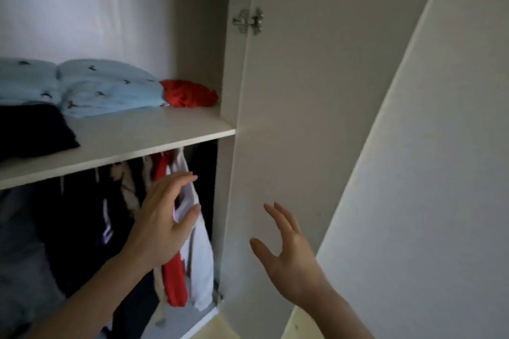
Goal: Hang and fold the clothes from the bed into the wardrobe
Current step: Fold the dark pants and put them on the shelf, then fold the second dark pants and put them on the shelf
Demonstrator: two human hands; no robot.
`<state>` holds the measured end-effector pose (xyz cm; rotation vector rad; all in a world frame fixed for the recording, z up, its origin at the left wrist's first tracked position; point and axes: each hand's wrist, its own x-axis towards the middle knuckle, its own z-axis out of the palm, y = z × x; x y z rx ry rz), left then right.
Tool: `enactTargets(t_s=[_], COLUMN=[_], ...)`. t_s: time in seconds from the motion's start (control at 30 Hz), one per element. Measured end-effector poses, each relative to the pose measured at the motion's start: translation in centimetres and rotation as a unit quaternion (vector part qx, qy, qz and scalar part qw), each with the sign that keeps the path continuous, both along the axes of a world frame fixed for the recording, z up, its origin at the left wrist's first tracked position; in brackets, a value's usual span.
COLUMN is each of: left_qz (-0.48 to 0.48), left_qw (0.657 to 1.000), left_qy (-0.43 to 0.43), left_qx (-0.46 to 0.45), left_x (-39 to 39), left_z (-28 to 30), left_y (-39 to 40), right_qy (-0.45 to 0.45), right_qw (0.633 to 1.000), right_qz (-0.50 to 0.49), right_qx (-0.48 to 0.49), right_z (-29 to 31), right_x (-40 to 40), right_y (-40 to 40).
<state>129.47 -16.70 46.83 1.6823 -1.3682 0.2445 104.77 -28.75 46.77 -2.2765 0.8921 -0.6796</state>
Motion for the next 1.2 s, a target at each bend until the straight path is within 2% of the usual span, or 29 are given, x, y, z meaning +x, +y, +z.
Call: enactTargets(t_s=[0.1,0.2,0.37,0.53,0.83,1.03,1.2], left_qz=[-0.123,-0.239,-0.405,-0.515,-0.647,-0.716,-0.770], left_qw=[0.990,0.965,0.898,0.827,0.699,0.625,0.559], left_qy=[-0.002,-0.010,-0.055,-0.102,-0.164,-0.194,-0.186], left_qx=[0.063,0.111,0.163,0.199,0.256,0.243,0.246], left_x=[-10.4,-21.6,-41.8,-57.7,-79.6,-92.8,-104.0], left_z=[-1.2,-2.2,-3.6,-4.7,-6.6,-7.7,-8.9], left_y=[-3.3,-5.4,-5.2,-1.6,3.2,3.8,4.0], right_qy=[0.007,0.012,-0.006,-0.007,-0.026,-0.025,-0.034], right_qw=[0.995,0.979,0.930,0.870,0.768,0.699,0.647], right_qz=[-0.102,-0.204,-0.361,-0.484,-0.628,-0.701,-0.746], right_qx=[-0.001,0.015,0.067,0.096,0.123,0.140,0.155], right_z=[-1.0,-2.3,-4.9,-6.9,-8.0,-8.4,-8.6], right_x=[-11.8,-23.3,-41.3,-56.4,-74.3,-83.3,-90.5], right_y=[1.0,4.0,13.0,22.5,35.7,41.0,44.4])
